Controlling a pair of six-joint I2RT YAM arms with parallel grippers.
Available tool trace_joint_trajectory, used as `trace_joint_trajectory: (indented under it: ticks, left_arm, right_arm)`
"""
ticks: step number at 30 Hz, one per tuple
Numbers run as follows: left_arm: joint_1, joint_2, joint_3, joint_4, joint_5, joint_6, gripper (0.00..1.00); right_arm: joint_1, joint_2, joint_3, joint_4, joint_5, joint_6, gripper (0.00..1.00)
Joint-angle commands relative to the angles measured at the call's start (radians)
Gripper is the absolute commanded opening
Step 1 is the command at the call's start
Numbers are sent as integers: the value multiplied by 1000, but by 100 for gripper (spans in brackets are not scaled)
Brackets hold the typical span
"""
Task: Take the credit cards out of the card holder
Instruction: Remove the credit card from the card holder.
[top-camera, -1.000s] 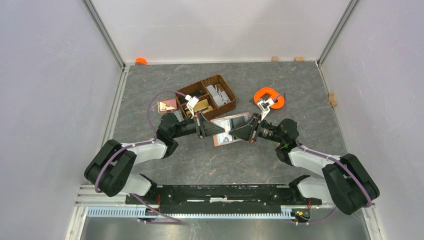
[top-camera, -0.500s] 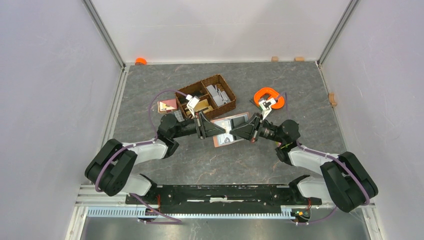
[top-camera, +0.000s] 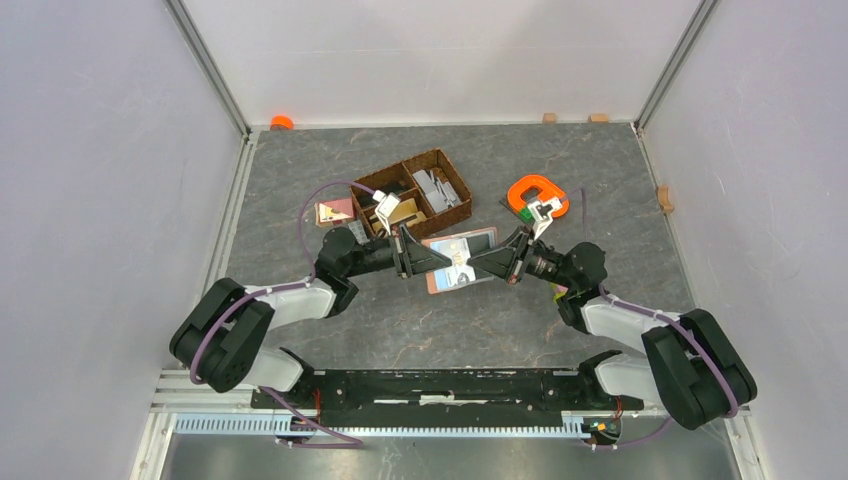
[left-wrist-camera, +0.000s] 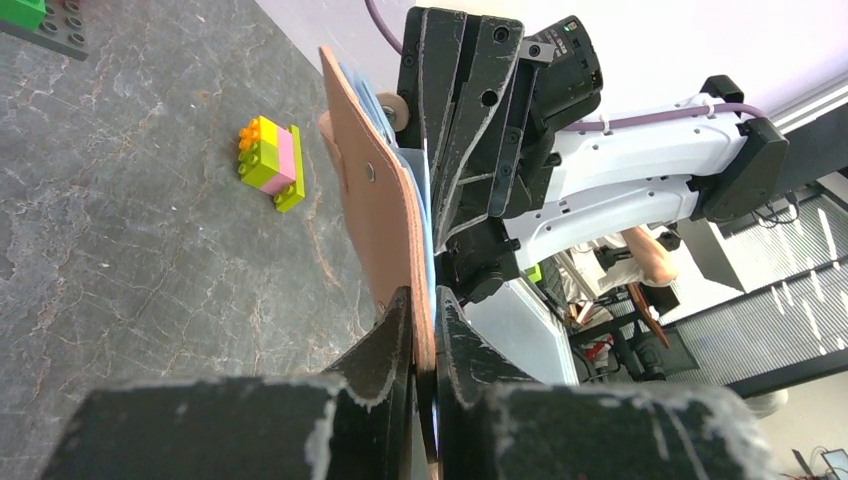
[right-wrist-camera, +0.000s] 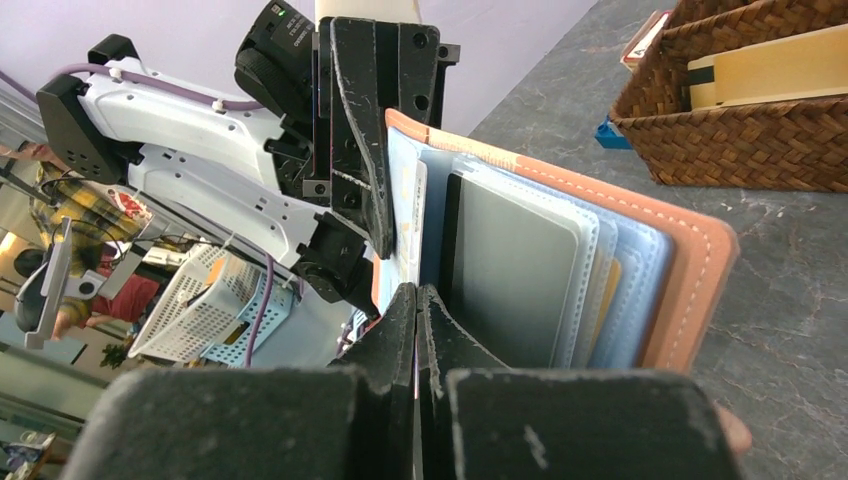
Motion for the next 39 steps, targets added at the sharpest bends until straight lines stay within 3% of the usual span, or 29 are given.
trace_joint_trajectory:
  ticks: [1, 3, 5, 7, 13, 16, 19, 23, 25, 34, 39]
  left_arm:
    - [6, -34, 5, 31, 2, 5, 2]
    - [6, -34, 3, 39, 5, 3, 2]
    - [6, -29, 1, 71, 15, -13, 2]
    - [4, -20, -5, 129, 29, -43, 2]
    - [1, 3, -6, 216, 53, -92, 2]
    - [0, 5, -6, 225, 54, -96, 2]
    - [0, 10, -2, 215, 53, -94, 2]
    - [1, 10, 3, 168, 42, -74, 2]
    - [1, -3, 5, 120, 26, -49, 2]
    - [23, -153, -1, -249, -135, 140, 2]
    - [24, -281, 15, -577, -361, 282, 2]
  right_arm:
    - [-18, -26, 2, 26, 30, -18, 0]
    - [-17, -23, 6, 26, 19, -22, 3]
    - [-17, -22, 6, 32, 14, -23, 15]
    - [-15, -19, 7, 31, 15, -26, 22]
    - [5, 1, 19, 36, 4, -29, 34]
    - [22, 16, 28, 40, -5, -29, 36]
    - [38, 24, 33, 66, -15, -19, 31]
    - [40, 11, 32, 73, -15, -12, 6]
    - [40, 4, 34, 58, -9, -22, 0]
    - [-79, -55, -23, -81, 85, -71, 0]
    - [-135, -100, -30, -221, 147, -148, 0]
